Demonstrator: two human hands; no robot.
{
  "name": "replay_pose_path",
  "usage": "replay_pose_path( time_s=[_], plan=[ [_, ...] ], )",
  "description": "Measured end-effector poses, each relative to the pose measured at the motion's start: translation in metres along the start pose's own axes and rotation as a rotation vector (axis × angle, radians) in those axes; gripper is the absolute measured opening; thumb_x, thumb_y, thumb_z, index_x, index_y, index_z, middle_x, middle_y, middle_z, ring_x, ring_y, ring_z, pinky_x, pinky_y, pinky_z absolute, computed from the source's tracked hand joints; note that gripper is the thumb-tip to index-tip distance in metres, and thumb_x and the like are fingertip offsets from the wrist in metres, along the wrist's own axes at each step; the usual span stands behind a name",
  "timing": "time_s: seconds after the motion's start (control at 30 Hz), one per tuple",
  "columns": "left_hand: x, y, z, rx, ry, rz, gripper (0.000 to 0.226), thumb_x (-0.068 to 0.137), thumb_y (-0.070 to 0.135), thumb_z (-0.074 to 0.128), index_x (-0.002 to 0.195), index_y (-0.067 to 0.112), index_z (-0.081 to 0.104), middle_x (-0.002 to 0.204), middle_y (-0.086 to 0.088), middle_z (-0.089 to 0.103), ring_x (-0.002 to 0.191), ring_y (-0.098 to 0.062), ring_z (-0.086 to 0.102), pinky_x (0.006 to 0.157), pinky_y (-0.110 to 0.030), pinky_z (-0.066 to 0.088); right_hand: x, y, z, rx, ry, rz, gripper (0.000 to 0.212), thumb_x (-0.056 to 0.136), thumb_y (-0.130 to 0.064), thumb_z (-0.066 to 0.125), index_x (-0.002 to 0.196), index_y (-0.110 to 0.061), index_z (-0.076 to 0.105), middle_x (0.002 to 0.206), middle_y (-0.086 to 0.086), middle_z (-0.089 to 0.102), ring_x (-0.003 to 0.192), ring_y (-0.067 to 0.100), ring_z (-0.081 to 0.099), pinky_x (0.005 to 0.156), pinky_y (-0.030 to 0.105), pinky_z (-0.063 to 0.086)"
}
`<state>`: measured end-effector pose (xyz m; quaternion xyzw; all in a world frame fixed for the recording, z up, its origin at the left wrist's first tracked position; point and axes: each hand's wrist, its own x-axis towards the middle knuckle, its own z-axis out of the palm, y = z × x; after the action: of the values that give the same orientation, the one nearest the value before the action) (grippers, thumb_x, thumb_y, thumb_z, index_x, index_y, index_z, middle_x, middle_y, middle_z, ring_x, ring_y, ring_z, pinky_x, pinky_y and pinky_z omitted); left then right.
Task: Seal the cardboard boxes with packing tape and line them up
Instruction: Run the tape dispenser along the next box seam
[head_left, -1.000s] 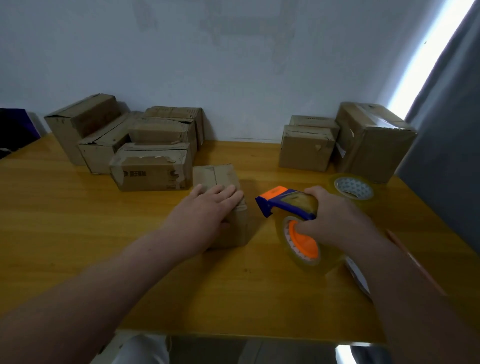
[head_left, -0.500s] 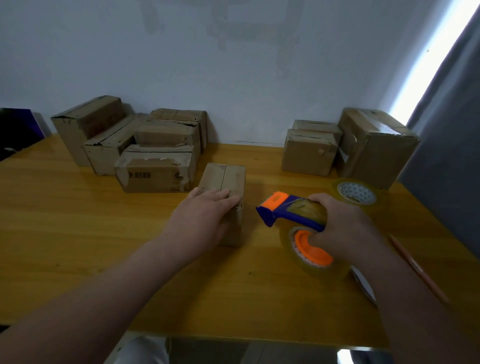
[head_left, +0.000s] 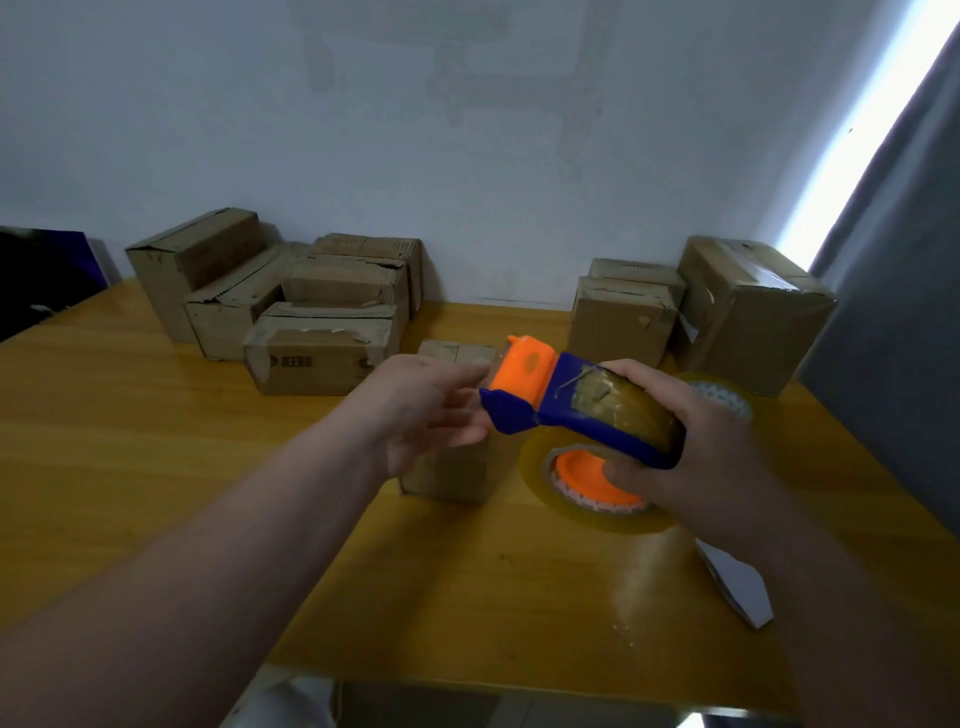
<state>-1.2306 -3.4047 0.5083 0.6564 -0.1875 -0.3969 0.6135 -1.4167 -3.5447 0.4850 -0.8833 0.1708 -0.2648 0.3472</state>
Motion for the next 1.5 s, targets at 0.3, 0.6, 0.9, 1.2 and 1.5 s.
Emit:
replay_pose_path(
  time_s=[0.3, 0.6, 0.9, 1.2, 1.5],
  plan=[
    [-0.002, -0.004, -0.009, 0.149, 0.099, 0.114, 0.017, 0.091, 0.011, 0.057, 0.076, 0.006, 0.062, 0.06, -0.006, 0.061, 0.047, -0.008, 0.056, 0.043, -0.018, 0.046, 0.006, -0.012, 0.001, -0.007, -0.109, 0.013, 0.081, 0.068, -0.02, 0.084, 0.125, -0.058, 0.04, 0.112, -0.028, 0.05, 0.096, -0.01, 0.056, 0.065, 0.017, 0.056],
    [0.0, 0.001, -0.066, 0.197, 0.364, 0.174, 0.018, 0.092, 0.013, 0.058, 0.074, 0.01, 0.059, 0.064, -0.003, 0.059, 0.06, -0.011, 0.055, 0.053, -0.022, 0.045, 0.031, -0.016, -0.037, -0.255, -0.35, 0.063, 0.078, 0.072, -0.03, 0.079, 0.118, -0.069, 0.029, 0.106, -0.015, 0.059, 0.083, 0.019, 0.066, 0.068, 0.036, 0.059],
    [0.012, -0.035, -0.061, 0.12, 0.436, 0.141, 0.021, 0.091, 0.013, 0.062, 0.071, 0.007, 0.058, 0.062, -0.006, 0.059, 0.053, -0.011, 0.052, 0.043, -0.018, 0.046, 0.039, 0.009, -0.045, -0.313, -0.355, 0.08, 0.075, 0.073, -0.013, 0.076, 0.119, -0.06, 0.039, 0.101, -0.018, 0.059, 0.073, 0.005, 0.064, 0.058, 0.021, 0.054],
    [0.022, -0.047, -0.062, 0.104, 0.459, 0.12, 0.018, 0.092, 0.014, 0.06, 0.076, 0.006, 0.059, 0.066, -0.006, 0.058, 0.06, -0.014, 0.052, 0.054, -0.024, 0.043, 0.038, 0.011, -0.034, -0.299, -0.367, 0.102, 0.07, 0.076, -0.009, 0.074, 0.126, -0.046, 0.042, 0.086, -0.014, 0.057, 0.058, -0.007, 0.057, 0.049, 0.01, 0.042],
    [0.028, -0.061, -0.061, 0.114, 0.374, 0.04, 0.018, 0.094, 0.017, 0.059, 0.079, 0.007, 0.058, 0.066, -0.006, 0.06, 0.058, -0.014, 0.048, 0.054, -0.026, 0.043, 0.037, 0.024, -0.009, -0.286, -0.443, 0.157, 0.077, 0.078, -0.006, 0.072, 0.132, -0.048, 0.037, 0.086, -0.012, 0.058, 0.06, -0.007, 0.058, 0.05, 0.011, 0.043]
  ],
)
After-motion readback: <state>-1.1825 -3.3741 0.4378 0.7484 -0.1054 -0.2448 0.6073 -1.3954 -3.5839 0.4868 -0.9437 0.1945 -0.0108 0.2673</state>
